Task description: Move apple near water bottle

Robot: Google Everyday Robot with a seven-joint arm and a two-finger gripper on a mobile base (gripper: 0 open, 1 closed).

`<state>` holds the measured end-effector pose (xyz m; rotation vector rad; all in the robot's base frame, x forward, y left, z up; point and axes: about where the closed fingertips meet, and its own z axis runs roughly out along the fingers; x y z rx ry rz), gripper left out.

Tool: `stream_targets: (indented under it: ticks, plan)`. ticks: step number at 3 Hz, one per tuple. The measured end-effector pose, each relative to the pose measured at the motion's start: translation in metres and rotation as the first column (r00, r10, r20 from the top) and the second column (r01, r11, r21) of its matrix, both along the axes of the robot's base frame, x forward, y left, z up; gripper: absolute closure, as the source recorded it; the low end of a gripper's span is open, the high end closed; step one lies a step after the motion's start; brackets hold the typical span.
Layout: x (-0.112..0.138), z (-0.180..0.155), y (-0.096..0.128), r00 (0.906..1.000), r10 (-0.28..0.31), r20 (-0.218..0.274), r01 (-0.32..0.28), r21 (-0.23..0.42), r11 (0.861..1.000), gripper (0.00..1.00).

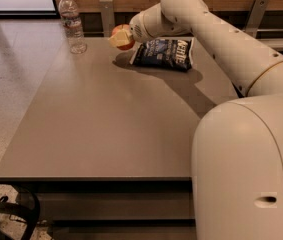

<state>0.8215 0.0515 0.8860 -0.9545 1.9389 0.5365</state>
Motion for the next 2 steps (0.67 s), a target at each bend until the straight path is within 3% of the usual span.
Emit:
stream_targets:
  ticks: [2]
  plan:
    - [0.011,-0.023,0.053,1.0000,-0.006,0.005,0.005,0.096,0.995,1.00]
